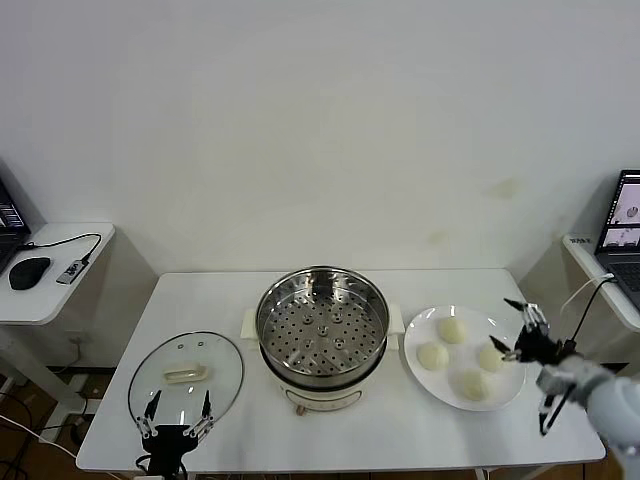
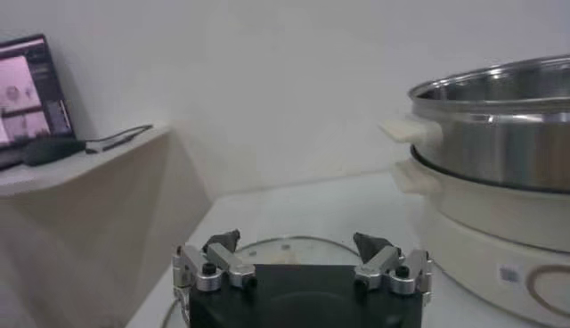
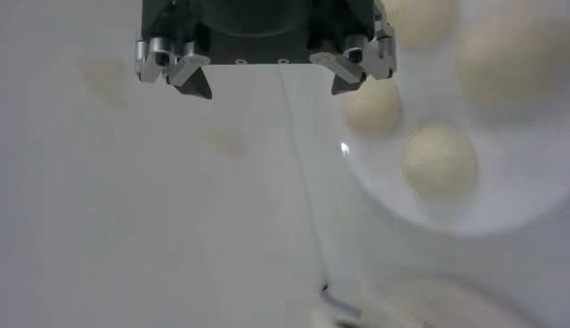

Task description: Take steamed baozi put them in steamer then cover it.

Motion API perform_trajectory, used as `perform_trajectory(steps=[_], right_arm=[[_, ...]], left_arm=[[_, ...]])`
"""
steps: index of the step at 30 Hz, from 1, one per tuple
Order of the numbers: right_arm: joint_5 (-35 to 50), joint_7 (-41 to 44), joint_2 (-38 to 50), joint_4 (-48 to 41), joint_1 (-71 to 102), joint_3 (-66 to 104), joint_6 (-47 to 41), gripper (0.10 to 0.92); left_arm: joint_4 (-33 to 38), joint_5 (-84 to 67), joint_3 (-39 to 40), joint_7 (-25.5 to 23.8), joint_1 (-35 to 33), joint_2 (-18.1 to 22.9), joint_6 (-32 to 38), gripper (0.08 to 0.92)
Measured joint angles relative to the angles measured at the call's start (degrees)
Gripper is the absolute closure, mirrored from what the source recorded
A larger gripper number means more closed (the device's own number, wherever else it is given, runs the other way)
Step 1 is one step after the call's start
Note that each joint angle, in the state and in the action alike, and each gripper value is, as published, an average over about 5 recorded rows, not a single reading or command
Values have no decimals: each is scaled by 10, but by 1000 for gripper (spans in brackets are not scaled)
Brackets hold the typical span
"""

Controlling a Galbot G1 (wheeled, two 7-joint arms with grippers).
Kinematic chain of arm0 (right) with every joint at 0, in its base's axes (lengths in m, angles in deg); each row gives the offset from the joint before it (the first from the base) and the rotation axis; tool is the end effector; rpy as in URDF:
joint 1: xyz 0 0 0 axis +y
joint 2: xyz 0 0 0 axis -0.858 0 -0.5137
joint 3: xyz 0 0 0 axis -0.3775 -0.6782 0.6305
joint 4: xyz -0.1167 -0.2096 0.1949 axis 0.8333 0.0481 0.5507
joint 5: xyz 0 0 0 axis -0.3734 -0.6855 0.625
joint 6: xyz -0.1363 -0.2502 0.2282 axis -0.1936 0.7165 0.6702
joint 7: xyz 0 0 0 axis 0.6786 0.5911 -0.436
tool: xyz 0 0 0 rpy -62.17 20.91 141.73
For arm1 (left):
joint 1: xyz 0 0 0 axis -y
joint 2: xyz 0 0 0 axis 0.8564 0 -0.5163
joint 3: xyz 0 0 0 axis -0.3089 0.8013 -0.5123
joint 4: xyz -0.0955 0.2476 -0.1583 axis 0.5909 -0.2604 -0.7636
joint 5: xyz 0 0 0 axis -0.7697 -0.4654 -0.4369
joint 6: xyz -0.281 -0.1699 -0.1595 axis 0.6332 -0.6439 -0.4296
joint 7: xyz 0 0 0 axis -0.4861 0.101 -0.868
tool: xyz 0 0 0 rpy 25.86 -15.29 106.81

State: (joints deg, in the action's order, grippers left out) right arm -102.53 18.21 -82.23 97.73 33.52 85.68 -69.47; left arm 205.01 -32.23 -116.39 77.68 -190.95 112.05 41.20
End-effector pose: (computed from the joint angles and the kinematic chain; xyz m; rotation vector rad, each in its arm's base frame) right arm 0.3540 -0.2081 -0.1659 0.7687 -2.0216 1.8058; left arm 0.1535 0.0351 -0.3013 0.1963 -2.8715 -0.3009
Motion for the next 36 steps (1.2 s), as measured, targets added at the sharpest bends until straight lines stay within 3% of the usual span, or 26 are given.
perform_trajectory(steps=[16,36], right_arm=[[99,189,32,-166,-405,-416,-63,203],[106,233,-62,-309,-545,-608,-64,203]], left_arm=[[4,19,-13,10,4,2,11,177],[3,21,-38,11,5,1,19,177]])
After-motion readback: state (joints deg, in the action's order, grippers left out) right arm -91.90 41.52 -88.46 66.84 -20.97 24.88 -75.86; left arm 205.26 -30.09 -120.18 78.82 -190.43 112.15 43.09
